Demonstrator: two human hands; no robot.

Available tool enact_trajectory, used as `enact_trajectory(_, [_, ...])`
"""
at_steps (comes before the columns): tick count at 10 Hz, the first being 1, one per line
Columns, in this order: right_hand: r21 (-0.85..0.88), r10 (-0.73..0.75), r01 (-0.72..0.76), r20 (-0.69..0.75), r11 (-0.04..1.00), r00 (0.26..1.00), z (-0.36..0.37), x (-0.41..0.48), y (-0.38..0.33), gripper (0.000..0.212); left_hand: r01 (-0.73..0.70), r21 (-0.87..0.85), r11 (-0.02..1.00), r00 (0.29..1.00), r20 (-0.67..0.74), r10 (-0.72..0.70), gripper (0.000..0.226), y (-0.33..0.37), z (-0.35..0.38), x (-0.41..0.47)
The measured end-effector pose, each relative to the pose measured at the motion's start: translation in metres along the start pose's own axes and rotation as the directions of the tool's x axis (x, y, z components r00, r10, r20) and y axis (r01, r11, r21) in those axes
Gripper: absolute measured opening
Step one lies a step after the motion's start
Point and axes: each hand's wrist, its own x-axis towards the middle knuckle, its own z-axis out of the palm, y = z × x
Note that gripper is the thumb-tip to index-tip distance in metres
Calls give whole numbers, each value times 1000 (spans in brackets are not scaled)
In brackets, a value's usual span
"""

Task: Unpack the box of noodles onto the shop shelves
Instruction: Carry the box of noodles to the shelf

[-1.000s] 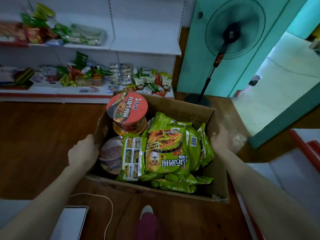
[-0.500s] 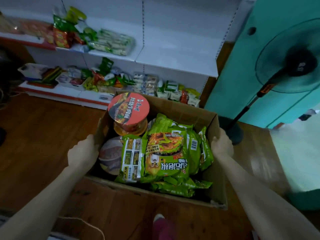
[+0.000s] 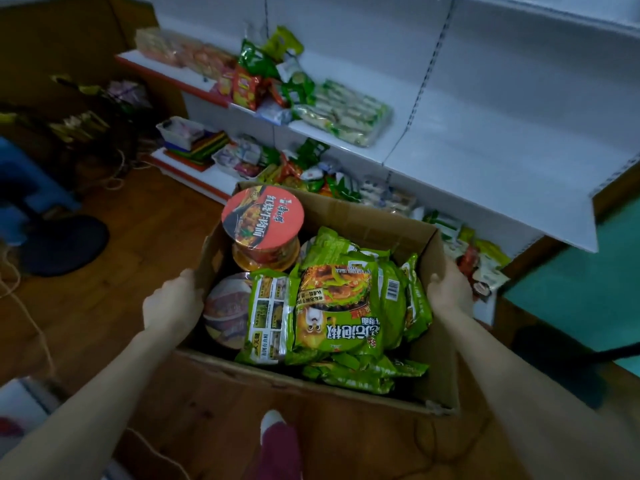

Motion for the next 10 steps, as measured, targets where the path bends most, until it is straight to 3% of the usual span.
enact_trajectory(3, [-8, -108, 109, 52, 994, 993, 122, 95, -191, 45, 60, 99, 993, 995, -85, -52, 15, -80, -30, 189])
enact_trajectory(6, [11, -218, 219, 170, 976, 961, 257, 168, -377, 42, 182, 72, 981, 982, -64, -177, 13, -170, -51, 374])
enact_trajectory(10, [-16, -276, 284, 198, 959, 941, 417, 198, -638, 45, 247, 45, 968, 969, -28, -246, 17, -330, -114, 610])
